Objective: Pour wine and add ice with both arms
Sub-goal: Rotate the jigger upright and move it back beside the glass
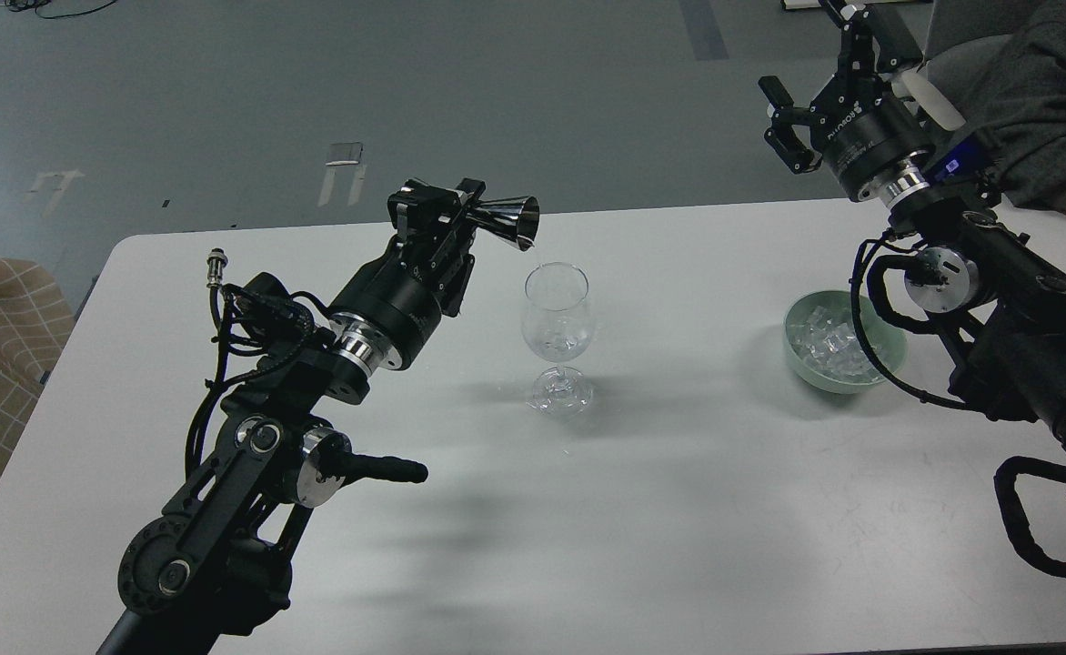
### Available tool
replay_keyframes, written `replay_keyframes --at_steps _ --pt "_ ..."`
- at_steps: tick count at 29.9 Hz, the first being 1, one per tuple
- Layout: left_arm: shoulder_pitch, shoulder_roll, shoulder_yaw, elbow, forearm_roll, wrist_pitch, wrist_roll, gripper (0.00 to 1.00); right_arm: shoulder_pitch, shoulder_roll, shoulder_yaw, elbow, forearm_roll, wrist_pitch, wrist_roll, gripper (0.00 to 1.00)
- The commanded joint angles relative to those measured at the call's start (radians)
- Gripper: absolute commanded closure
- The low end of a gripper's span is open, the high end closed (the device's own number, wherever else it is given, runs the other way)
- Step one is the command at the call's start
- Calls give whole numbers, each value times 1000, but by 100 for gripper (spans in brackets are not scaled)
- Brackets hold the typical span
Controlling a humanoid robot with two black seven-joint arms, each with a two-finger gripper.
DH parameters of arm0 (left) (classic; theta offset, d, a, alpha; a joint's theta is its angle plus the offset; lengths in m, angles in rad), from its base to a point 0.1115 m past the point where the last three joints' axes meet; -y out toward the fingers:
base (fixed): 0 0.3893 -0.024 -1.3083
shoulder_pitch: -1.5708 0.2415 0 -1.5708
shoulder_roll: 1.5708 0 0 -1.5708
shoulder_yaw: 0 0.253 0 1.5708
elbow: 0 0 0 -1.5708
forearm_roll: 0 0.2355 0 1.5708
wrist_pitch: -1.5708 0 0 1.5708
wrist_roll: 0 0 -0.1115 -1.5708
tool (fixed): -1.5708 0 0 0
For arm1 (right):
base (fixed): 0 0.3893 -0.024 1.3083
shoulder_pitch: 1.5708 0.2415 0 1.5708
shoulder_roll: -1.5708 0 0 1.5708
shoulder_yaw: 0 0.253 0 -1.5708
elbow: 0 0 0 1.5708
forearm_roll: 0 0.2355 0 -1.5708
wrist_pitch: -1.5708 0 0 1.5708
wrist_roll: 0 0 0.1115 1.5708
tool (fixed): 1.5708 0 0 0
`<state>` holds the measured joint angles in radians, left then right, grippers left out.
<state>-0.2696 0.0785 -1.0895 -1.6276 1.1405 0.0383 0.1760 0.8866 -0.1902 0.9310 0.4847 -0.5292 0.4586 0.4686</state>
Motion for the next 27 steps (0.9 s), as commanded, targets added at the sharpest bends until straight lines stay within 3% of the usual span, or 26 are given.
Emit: replay_keyframes --at_steps 1,14,17,19,21,27 --pt "1 1 10 0 38 0 0 97 0 2 0 0 0 0 -1 0" --pt "-7 0 45 -3 177 6 17 97 0 1 -1 0 -2 0 -1 0" --pt "-8 1 40 -3 177 9 28 97 0 2 -1 0 -2 0 -1 0" --pt "-8 -16 17 -3 144 17 62 97 0 2 -1 0 -2 0 -1 0" --pt "-8 -29 -34 -3 14 47 109 97 0 2 -1 0 0 0 -1 0" --pt "-8 -13 -199 -17 -448 83 141 96 -2 3 -1 0 -2 0 -1 0"
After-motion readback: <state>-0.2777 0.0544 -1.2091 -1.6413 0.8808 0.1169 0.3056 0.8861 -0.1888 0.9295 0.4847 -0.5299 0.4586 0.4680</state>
